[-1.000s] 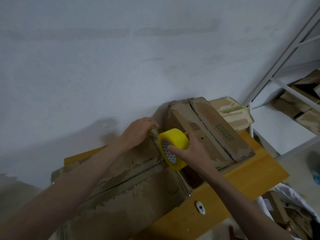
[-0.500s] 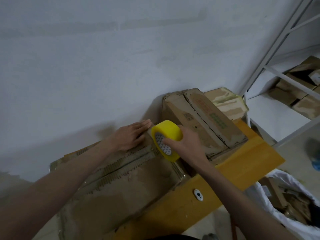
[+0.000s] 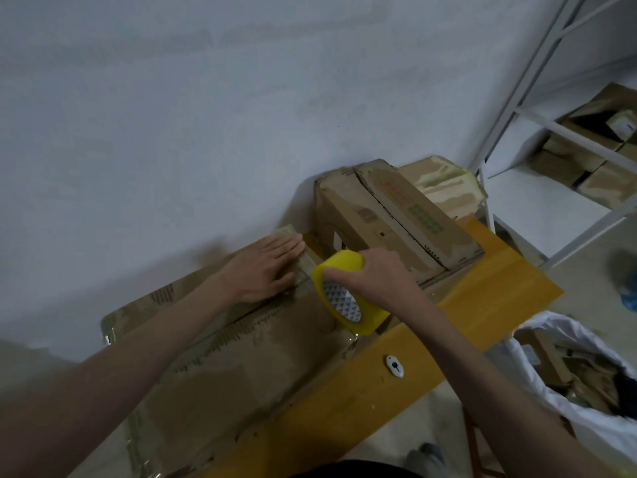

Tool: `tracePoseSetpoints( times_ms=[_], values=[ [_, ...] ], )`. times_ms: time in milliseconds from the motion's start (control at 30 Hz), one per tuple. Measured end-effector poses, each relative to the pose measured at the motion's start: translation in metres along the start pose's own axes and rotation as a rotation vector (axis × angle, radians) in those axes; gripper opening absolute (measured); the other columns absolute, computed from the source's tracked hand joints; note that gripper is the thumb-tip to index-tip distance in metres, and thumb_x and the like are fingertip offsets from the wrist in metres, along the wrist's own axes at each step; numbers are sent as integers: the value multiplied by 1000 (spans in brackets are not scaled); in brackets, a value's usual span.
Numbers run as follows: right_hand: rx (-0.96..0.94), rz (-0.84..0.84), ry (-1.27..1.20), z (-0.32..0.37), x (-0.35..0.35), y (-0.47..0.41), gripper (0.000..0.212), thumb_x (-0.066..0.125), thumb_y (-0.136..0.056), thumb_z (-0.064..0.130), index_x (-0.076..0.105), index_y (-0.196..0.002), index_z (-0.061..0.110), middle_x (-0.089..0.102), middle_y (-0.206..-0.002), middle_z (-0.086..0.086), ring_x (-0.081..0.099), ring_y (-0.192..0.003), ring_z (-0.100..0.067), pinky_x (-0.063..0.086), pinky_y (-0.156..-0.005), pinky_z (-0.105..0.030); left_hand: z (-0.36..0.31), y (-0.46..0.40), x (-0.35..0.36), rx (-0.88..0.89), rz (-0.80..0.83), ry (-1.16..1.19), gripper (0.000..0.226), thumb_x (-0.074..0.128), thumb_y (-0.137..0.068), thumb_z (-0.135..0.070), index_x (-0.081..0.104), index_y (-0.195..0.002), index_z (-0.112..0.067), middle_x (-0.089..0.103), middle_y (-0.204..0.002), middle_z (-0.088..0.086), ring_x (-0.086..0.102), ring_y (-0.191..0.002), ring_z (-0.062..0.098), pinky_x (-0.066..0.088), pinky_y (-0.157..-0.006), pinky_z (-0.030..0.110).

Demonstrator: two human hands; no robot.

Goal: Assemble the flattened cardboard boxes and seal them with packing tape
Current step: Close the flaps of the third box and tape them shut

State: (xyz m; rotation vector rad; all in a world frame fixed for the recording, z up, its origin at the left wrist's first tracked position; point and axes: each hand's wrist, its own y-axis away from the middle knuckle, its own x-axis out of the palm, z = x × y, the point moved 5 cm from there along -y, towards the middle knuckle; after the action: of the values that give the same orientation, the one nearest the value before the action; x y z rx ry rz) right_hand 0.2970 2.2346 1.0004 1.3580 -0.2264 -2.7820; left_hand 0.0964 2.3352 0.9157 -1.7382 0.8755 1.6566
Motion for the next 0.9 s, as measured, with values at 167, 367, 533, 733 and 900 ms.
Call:
tracePoseSetpoints(
  times_ms=[167, 367, 533, 733, 900],
  values=[
    [29, -93, -79, -6, 0, 15, 55, 67, -81, 66, 48, -75, 15, 41, -64, -1, 41, -55, -11, 35, -51, -32, -17, 5, 4, -31, 7, 79, 71, 10, -99, -62, 2, -160, -24, -3, -165, -8, -4, -152, 5, -4, -124, 29],
    [53, -107, -333, -35, 17, 46, 78, 72, -84, 51, 40, -145, 15, 51, -121, 4, 54, -101, -8, 47, -71, -19, -14, 2, 12, -45, 53, 44, 76, 4, -95, -67, 1, -160, -26, -5, -166, -9, -5, -152, 5, -6, -124, 32],
    [-36, -167, -291, -20, 8, 53, 41, 74, -86, 43, 53, -114, 21, 52, -92, 15, 56, -79, -2, 45, -55, -12, -12, 4, 12, -32, 57, 68, 78, 5, -93, -72, -1, -159, -29, -6, -165, -12, -6, -151, 2, -7, -124, 34],
    [53, -111, -67, -36, -10, 75, 43, 74, -79, 51, 64, -93, 11, 64, -80, -7, 61, -70, -17, 46, -54, -36, -14, 1, 11, -42, 104, 17, 79, -3, -91, -75, -11, -157, -33, -14, -164, -13, -11, -150, 1, -7, -124, 35],
    [105, -95, -42, -38, -1, 71, 48, 73, -74, 57, 61, -81, 11, 47, -63, 3, 48, -55, -12, 36, -49, -32, -21, 5, 4, -49, 133, -44, 83, -9, -86, -78, -16, -155, -33, -20, -163, -10, -16, -150, 6, -8, -124, 38]
  ],
)
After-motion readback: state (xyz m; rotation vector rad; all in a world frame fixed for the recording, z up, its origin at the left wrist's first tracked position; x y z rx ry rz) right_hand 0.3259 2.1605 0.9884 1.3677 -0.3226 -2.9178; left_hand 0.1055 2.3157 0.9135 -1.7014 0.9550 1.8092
